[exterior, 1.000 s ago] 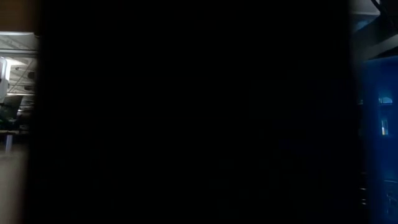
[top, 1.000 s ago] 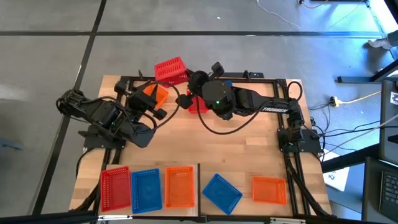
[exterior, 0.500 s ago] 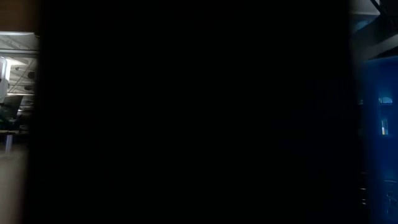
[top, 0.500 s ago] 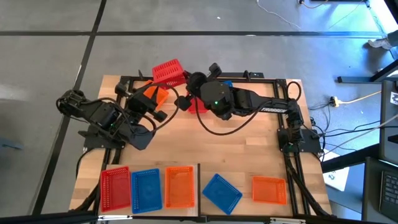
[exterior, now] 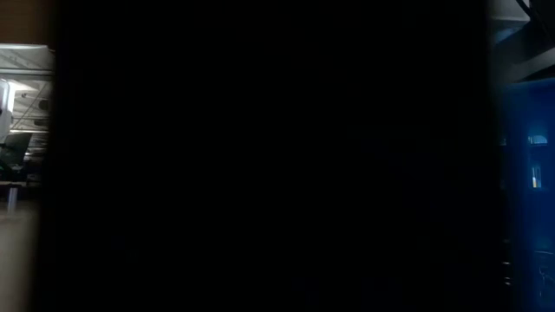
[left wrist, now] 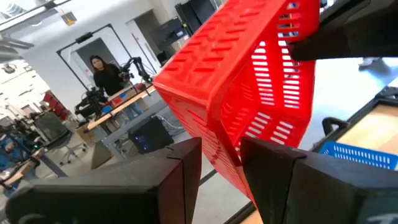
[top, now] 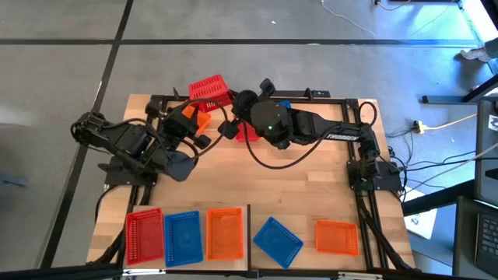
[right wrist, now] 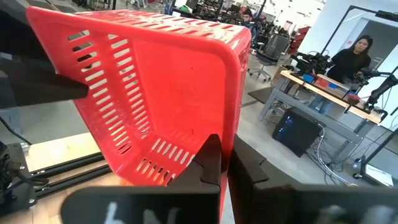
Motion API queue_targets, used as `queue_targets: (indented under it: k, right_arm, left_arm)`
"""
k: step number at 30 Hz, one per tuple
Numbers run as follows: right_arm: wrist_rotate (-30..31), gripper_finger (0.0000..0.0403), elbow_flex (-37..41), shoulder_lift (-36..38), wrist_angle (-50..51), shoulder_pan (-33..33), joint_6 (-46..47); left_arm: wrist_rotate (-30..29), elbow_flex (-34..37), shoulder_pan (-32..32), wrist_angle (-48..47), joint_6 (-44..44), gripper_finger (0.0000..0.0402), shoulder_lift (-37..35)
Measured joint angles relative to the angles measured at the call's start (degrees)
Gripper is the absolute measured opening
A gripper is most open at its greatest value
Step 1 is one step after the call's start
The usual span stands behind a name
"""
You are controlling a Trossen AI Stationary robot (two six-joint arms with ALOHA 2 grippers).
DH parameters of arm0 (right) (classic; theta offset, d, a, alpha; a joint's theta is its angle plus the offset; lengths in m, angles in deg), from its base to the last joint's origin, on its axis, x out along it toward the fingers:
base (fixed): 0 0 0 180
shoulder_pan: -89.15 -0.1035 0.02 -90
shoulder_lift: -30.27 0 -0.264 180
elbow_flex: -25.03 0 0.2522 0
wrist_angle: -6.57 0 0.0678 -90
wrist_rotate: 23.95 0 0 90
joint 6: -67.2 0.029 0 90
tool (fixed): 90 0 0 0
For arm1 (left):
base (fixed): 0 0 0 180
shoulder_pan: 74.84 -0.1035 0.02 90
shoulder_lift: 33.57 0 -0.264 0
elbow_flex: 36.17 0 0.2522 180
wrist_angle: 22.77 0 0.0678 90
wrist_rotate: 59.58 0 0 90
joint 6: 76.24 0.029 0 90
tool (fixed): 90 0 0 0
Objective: Stack baskets on shelf by color
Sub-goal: Stack the bottom red bin on top of the other red bin on the shelf
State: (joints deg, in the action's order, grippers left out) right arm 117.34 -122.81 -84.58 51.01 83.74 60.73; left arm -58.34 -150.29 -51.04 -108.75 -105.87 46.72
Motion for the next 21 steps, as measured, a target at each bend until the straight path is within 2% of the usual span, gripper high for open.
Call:
queue_targets:
  k: [5, 9, 11, 15, 21]
  right_arm:
    - [0.2, 0.0002, 0.0, 0.0, 0.1, -0.2, -0.2]
    - [0.9, 0.0002, 0.0, 0.0, 0.7, -0.2, 0.0]
    - [0.6, 0.0002, 0.0, 0.0, 0.6, -0.2, 0.2]
    - [0.2, 0.0011, 0.0, 0.1, 0.6, -0.2, 0.4]
    - [-0.3, 0.0045, 0.0, 0.1, 1.2, -0.2, 3.2]
  left_arm:
    - [3.1, 0.0, -1.8, 0.0, 0.3, 0.0089, 0.1]
    - [3.9, 0.0, -2.7, 0.1, 0.3, 0.0028, 0.4]
    - [3.9, -0.1, -2.7, 0.8, 0.9, 0.0010, 0.3]
    - [3.8, -0.1, -2.7, 3.1, 4.5, 0.0004, 0.3]
    - [3.7, -0.1, -2.7, 4.1, 7.8, 0.0002, 0.3]
